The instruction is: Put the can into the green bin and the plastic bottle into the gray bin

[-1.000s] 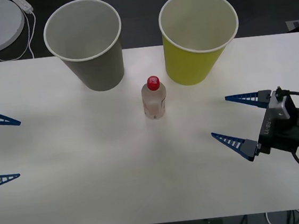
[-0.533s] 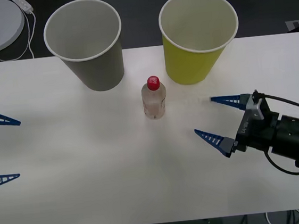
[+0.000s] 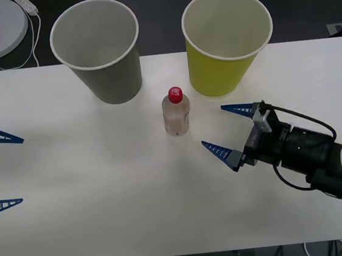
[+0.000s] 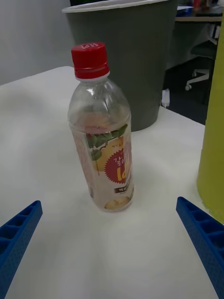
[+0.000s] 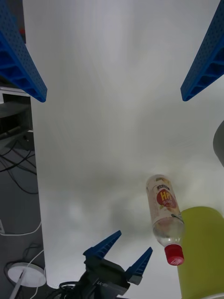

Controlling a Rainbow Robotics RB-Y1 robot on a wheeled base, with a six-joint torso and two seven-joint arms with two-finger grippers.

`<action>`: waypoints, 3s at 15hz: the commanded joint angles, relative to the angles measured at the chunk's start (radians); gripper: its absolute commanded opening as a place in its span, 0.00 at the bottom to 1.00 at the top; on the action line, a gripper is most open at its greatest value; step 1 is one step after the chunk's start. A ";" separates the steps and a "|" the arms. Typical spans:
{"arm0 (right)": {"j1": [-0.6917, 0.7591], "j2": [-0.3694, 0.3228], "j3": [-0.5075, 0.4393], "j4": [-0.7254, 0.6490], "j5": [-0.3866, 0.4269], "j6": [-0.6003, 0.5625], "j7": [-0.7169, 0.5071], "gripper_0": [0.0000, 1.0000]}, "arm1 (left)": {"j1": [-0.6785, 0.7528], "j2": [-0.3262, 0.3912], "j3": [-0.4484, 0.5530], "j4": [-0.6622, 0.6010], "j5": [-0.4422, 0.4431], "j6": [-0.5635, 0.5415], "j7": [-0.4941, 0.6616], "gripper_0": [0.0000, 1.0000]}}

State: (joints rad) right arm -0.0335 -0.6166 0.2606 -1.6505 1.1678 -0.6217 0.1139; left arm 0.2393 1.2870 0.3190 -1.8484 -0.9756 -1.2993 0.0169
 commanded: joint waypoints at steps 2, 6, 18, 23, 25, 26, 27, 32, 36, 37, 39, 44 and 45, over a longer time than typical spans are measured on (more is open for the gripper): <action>-0.039 0.008 0.054 0.000 0.006 0.076 0.006 1.00 | 0.000 0.000 0.000 0.000 0.000 0.000 0.000 1.00; -0.080 0.009 0.120 0.001 0.004 0.148 -0.005 1.00 | 0.000 0.000 0.000 0.000 0.000 0.000 0.000 1.00; -0.229 0.012 0.276 0.072 -0.019 0.300 -0.040 1.00 | 0.000 0.000 0.000 0.000 0.000 0.000 0.000 1.00; -0.279 0.028 0.312 0.106 -0.019 0.316 -0.046 1.00 | 0.000 0.000 0.000 0.000 0.000 0.000 0.000 1.00; -0.295 0.028 0.325 0.106 -0.019 0.327 -0.054 1.00 | 0.000 0.000 0.000 0.000 0.000 0.000 0.000 1.00; -0.301 0.028 0.336 0.106 -0.020 0.338 -0.059 1.00 | 0.000 0.000 0.000 0.000 0.000 0.000 0.000 1.00; -0.307 0.028 0.350 0.106 -0.025 0.350 -0.063 1.00 | 0.000 0.000 0.000 0.000 0.000 0.000 0.000 1.00; -0.316 0.028 0.364 0.106 -0.030 0.353 -0.076 1.00 | 0.000 0.000 0.000 0.000 0.000 0.000 0.000 1.00; -0.318 0.032 0.365 0.106 -0.031 0.353 -0.079 0.61 | 0.000 0.000 0.000 0.000 0.000 0.000 0.000 1.00; -0.316 0.035 0.365 0.106 -0.037 0.353 -0.079 0.00 | 0.000 0.000 0.000 0.000 0.000 0.000 0.000 1.00; -0.316 0.040 0.365 0.106 -0.039 0.353 -0.079 0.00 | 0.000 0.000 0.000 0.000 0.000 0.000 0.000 1.00; -0.316 0.035 0.362 0.106 -0.039 0.353 -0.079 0.00 | 0.000 0.000 0.000 0.000 0.000 0.000 0.000 1.00; -0.316 0.031 0.359 0.106 -0.037 0.352 -0.079 0.00 | 0.000 0.000 0.000 0.000 0.000 0.000 0.000 1.00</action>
State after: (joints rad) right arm -0.3499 -0.5825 0.6219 -1.5446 1.1293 -0.2686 0.0354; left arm 0.2393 1.2870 0.3191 -1.8484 -0.9756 -1.2993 0.0169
